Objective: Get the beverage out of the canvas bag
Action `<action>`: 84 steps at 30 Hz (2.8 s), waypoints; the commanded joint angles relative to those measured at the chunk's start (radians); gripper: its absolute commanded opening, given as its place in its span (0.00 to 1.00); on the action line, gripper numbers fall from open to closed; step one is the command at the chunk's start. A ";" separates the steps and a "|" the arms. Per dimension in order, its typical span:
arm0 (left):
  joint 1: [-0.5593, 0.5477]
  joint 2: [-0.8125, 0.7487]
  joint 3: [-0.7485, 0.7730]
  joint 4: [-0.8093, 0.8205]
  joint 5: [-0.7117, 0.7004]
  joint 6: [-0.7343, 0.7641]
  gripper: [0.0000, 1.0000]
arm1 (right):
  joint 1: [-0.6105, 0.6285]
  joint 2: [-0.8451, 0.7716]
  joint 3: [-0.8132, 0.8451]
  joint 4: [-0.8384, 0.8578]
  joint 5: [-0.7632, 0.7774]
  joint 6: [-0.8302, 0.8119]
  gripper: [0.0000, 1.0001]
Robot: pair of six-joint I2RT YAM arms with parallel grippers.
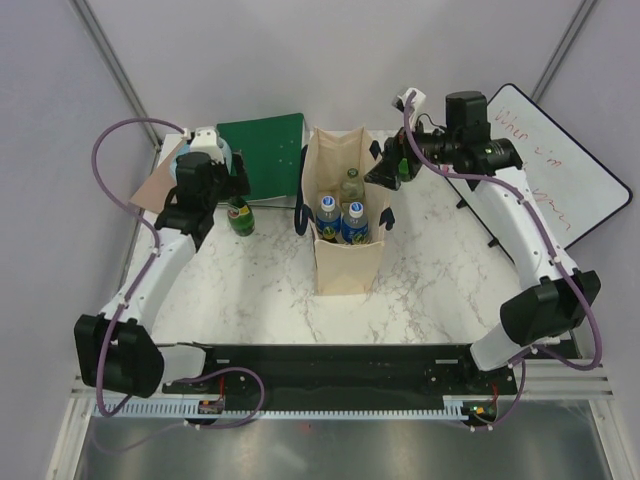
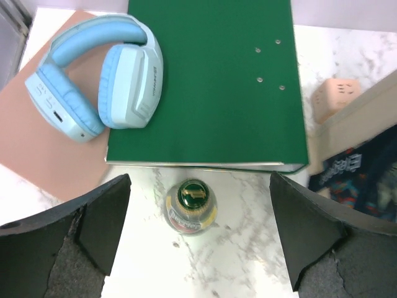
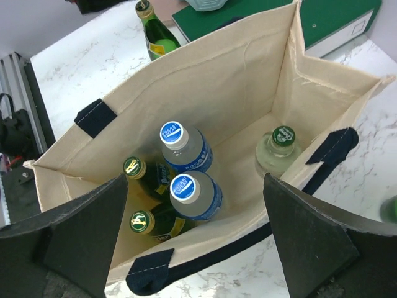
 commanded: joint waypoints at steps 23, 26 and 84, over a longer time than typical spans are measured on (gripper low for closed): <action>0.101 -0.083 0.235 -0.373 0.899 -0.871 0.94 | 0.268 0.196 0.273 -0.433 0.426 -0.272 0.87; 0.101 -0.089 0.214 -0.364 0.897 -0.847 0.93 | 0.279 0.208 0.267 -0.434 0.470 -0.261 0.86; 0.101 -0.134 0.157 -0.327 0.922 -0.739 0.89 | 0.278 0.230 0.509 -0.463 0.533 -0.356 0.00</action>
